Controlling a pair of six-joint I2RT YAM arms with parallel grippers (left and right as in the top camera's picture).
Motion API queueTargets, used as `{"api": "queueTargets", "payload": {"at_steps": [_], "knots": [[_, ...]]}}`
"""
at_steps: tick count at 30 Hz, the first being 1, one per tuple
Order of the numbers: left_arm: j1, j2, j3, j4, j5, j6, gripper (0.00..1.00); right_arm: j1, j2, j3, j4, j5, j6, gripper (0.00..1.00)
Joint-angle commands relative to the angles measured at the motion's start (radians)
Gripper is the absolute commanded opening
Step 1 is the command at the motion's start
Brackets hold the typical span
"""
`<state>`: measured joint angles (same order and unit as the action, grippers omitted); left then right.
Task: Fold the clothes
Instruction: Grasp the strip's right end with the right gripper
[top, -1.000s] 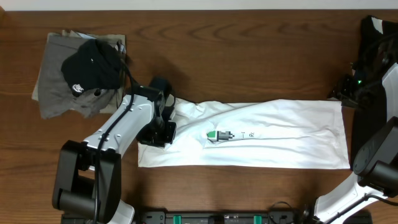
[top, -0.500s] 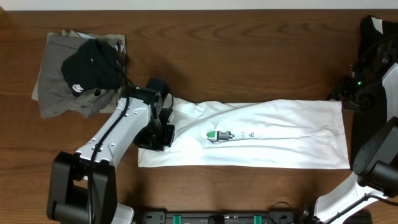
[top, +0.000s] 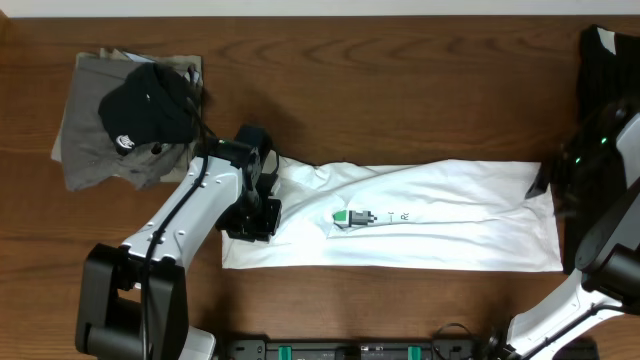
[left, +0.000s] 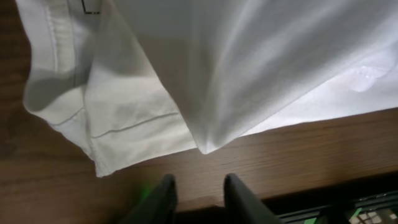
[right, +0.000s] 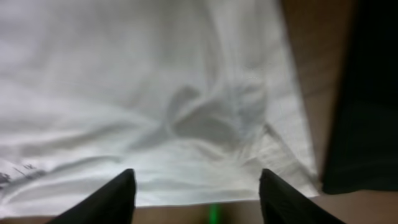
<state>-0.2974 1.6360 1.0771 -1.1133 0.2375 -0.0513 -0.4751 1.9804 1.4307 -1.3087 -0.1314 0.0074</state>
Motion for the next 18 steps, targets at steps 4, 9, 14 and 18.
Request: {"api": "queueTargets", "payload": {"at_steps": [4,9,14,18], "knots": [[0.004,-0.019,0.069,0.012,0.006,-0.003,0.39,-0.005,0.008,-0.133,0.058,-0.008,0.025,0.66],[0.004,-0.019,0.077,0.023,0.006,-0.003,0.42,-0.005,0.008,-0.155,0.101,-0.032,0.049,0.65],[0.004,-0.019,0.077,0.030,0.006,-0.003,0.42,-0.006,0.008,-0.154,0.174,-0.022,0.090,0.43],[0.004,-0.019,0.077,0.031,0.006,-0.003,0.42,-0.006,0.008,-0.138,0.182,0.023,0.092,0.29]]}}
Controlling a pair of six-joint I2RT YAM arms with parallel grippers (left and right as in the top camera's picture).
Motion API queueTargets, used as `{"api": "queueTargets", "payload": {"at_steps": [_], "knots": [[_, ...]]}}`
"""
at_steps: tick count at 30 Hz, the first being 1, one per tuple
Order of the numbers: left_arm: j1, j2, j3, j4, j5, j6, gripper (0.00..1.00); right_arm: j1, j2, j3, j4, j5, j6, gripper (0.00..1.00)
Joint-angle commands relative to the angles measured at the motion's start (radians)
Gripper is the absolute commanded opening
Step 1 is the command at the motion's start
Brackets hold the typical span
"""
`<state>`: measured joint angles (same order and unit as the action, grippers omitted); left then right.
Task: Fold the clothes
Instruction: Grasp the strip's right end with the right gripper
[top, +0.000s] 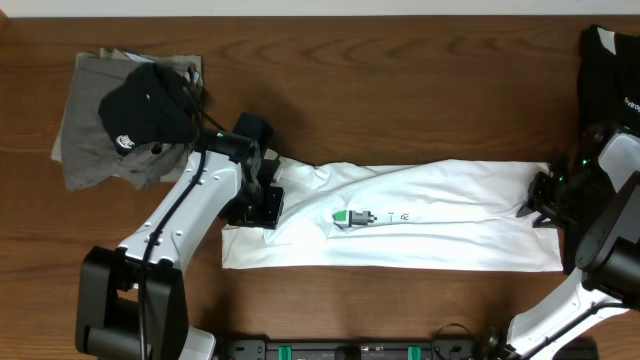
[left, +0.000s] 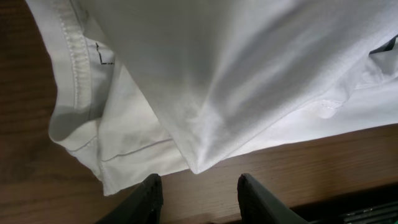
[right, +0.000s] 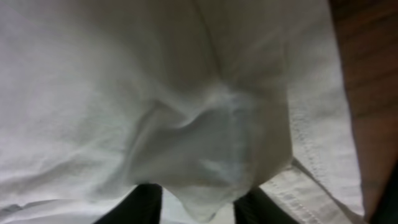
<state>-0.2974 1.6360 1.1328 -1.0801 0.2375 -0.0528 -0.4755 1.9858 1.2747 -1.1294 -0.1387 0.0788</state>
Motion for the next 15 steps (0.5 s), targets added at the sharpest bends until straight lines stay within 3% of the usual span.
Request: {"api": "queueTargets", "payload": {"at_steps": [1,7,15], "knots": [[0.004,-0.019,0.021,-0.001,0.006,-0.001,0.42,-0.006,0.002,0.023,-0.003,0.036,0.020,0.24],[0.004,-0.019,0.021,0.022,0.006,-0.001,0.42,-0.006,-0.002,0.073,-0.050,0.034,-0.003,0.06],[0.004,-0.019,0.021,0.028,0.006,-0.001,0.41,-0.006,-0.073,0.137,-0.140,0.068,-0.051,0.02]]}}
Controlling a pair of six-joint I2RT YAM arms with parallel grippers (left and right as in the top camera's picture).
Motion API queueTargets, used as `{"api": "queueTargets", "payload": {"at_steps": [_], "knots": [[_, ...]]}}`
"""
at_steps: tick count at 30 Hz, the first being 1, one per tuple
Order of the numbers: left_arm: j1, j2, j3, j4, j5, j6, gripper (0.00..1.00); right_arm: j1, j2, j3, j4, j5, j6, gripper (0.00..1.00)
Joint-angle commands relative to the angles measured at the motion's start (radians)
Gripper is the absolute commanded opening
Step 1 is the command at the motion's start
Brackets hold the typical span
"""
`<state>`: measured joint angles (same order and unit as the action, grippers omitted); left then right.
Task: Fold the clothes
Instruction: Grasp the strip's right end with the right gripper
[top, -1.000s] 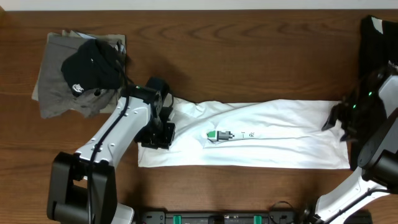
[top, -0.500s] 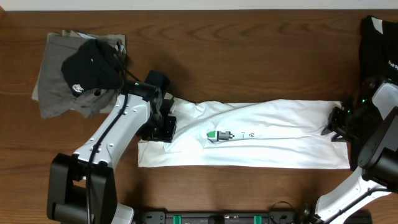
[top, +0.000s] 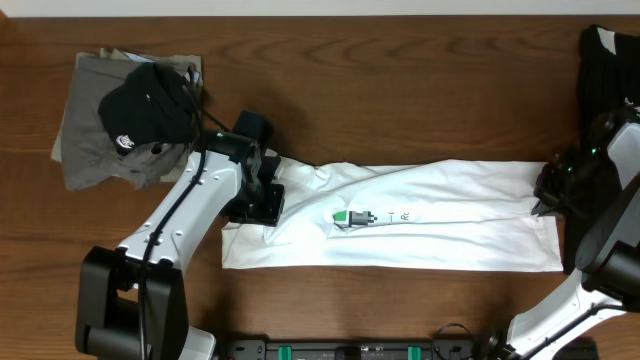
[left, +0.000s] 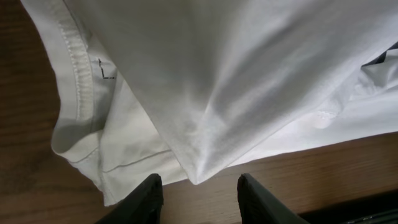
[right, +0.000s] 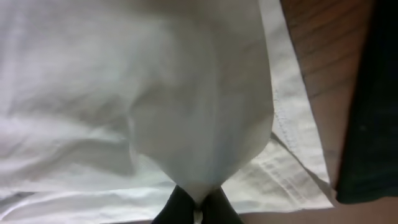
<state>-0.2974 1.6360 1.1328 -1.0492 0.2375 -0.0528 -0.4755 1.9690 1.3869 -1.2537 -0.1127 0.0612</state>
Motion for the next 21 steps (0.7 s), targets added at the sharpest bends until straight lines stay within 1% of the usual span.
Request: {"api": "queueTargets", "payload": {"at_steps": [1,5,8,9,11,12,13,14,15,17,18,19,20,21], "knots": [[0.004,-0.019,0.021,-0.003,0.006,-0.001,0.41,-0.006,-0.065,0.024,-0.027,0.069,-0.033,0.02],[0.004,-0.019,0.021,-0.003,0.005,-0.001,0.41,-0.006,-0.085,0.024,-0.067,0.121,-0.016,0.01],[0.004,-0.019,0.021,-0.003,0.005,-0.001,0.41,-0.006,-0.086,0.024,-0.106,0.217,0.040,0.01],[0.004,-0.019,0.021,-0.003,0.005,-0.001,0.41,-0.006,-0.086,0.024,-0.116,0.221,0.047,0.01],[0.004,-0.019,0.021,0.001,0.005,-0.001,0.41,-0.004,-0.086,0.024,-0.121,0.220,0.047,0.02],[0.004,-0.019,0.021,0.004,0.005,-0.001,0.41,-0.002,-0.086,0.024,-0.123,0.221,0.047,0.05],[0.004,-0.019,0.021,0.007,0.005,-0.001,0.41,-0.001,-0.086,0.024,-0.122,0.221,0.047,0.11],[0.004,-0.019,0.021,0.010,0.005,-0.001,0.41,-0.001,-0.086,0.024,-0.118,0.220,0.049,0.21],[0.004,-0.019,0.021,0.013,0.005,-0.001,0.41,-0.002,-0.086,0.024,-0.108,0.221,0.058,0.36],[0.004,-0.019,0.021,0.016,0.005,-0.001,0.42,-0.006,-0.086,0.023,-0.061,0.212,0.058,0.50],[0.004,-0.019,0.021,0.018,0.005,-0.001,0.42,-0.011,-0.085,0.023,-0.031,0.190,0.058,0.56],[0.004,-0.019,0.021,0.020,0.005,-0.001,0.43,-0.020,-0.085,0.023,0.009,0.148,0.045,0.58],[0.004,-0.019,0.021,0.022,0.005,-0.001,0.46,-0.028,-0.085,0.023,0.039,0.109,0.029,0.58],[0.004,-0.019,0.021,0.027,0.005,-0.001,0.46,-0.041,-0.085,0.023,0.083,0.045,0.003,0.58]]}}
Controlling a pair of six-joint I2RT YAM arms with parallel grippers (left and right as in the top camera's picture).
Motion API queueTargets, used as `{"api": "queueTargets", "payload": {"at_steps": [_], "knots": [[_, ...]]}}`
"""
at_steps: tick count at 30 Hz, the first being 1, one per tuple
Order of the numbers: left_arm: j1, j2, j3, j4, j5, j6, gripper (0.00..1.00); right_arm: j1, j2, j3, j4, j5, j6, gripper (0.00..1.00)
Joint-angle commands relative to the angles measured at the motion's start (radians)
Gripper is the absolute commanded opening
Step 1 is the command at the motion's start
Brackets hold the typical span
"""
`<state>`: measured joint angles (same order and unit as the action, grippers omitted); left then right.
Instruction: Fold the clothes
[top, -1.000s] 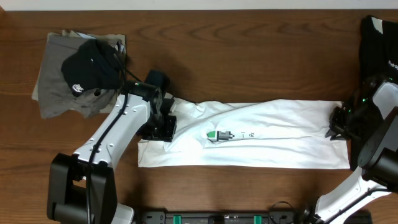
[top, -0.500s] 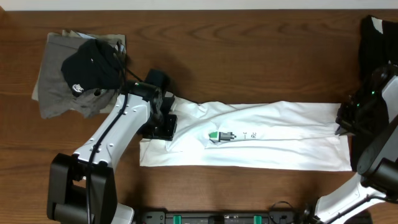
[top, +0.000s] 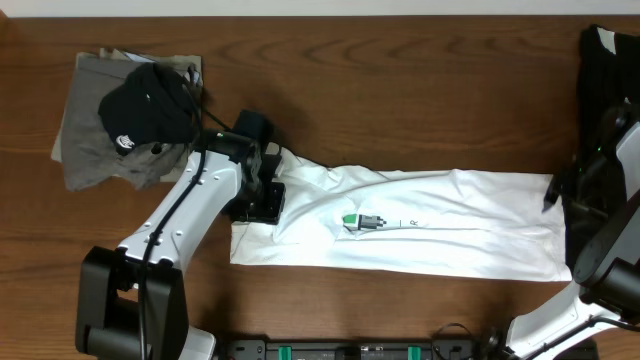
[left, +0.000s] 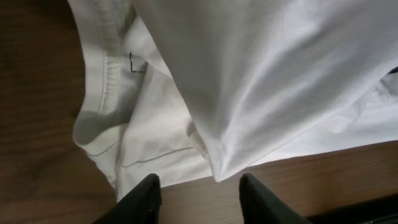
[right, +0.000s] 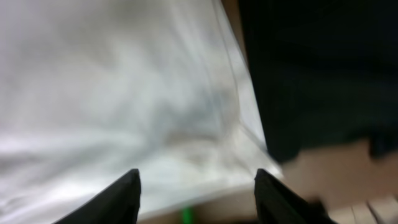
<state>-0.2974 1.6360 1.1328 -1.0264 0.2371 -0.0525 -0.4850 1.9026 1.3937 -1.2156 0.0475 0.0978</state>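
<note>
A white garment (top: 440, 225), folded into a long strip with a green tag (top: 358, 220), lies across the wooden table (top: 400, 90). My left gripper (top: 262, 192) sits at its left end. In the left wrist view the gripper (left: 200, 202) is open over bare wood, and the cloth's folded corner (left: 217, 168) lies just ahead of the fingers. My right gripper (top: 560, 192) is at the strip's right end. The right wrist view is blurred, but there the gripper (right: 196, 202) stands wide open over the white cloth (right: 124, 106), holding nothing.
A folded grey garment (top: 90, 150) with a black cap (top: 150, 100) on it lies at the back left. A black garment (top: 605, 60) lies at the back right, close to the right arm, and fills the upper right of the right wrist view (right: 311, 62).
My right gripper was shut on a fold at the strip's right end and is now wide open. The white strip lies shifted a little to the right. The left gripper stays open.
Both grippers first stood open at the strip's two ends. The right fingers then sat close around a raised fold, and after that were shut on it. Now the fold is let go, and the strip lies slightly further right.
</note>
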Motion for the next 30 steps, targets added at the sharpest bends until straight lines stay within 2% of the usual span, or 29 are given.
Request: {"api": "queueTargets", "payload": {"at_steps": [1,4,8,9,10,12,14,15,22,26,28,30], "knots": [[0.004,-0.019,0.021,0.010,0.006,-0.001,0.46,-0.039,-0.019,0.016,0.067,-0.148,-0.045,0.59],[0.004,-0.019,0.021,0.033,0.006,-0.002,0.47,-0.052,-0.017,0.016,0.115,-0.179,-0.048,0.53],[0.004,-0.019,0.028,0.059,0.018,-0.002,0.46,-0.039,-0.001,0.012,0.142,-0.184,-0.055,0.24],[0.004,-0.019,0.032,0.070,0.030,-0.001,0.45,-0.032,0.004,0.005,0.147,-0.183,-0.055,0.19],[0.004,-0.019,0.038,0.085,0.048,-0.001,0.41,-0.027,0.008,-0.003,0.153,-0.185,-0.053,0.15],[0.004,-0.019,0.044,0.119,0.082,0.013,0.24,-0.019,0.018,-0.026,0.170,-0.187,-0.033,0.09],[0.004,-0.018,0.044,0.154,0.094,0.033,0.14,-0.012,0.023,-0.059,0.201,-0.187,0.003,0.06],[0.004,-0.016,0.044,0.168,0.093,0.047,0.12,-0.009,0.027,-0.079,0.217,-0.187,0.026,0.04],[0.004,0.020,0.044,0.214,0.084,0.117,0.11,0.016,0.031,-0.241,0.370,-0.187,0.139,0.01],[0.005,0.045,0.043,0.236,0.083,0.121,0.17,0.046,0.031,-0.332,0.519,-0.189,0.195,0.01],[0.005,0.056,0.044,0.250,0.069,0.120,0.26,0.065,0.031,-0.364,0.613,-0.223,0.203,0.01],[0.006,0.070,0.044,0.259,0.032,0.120,0.28,0.086,0.031,-0.385,0.708,-0.263,0.214,0.01]]}}
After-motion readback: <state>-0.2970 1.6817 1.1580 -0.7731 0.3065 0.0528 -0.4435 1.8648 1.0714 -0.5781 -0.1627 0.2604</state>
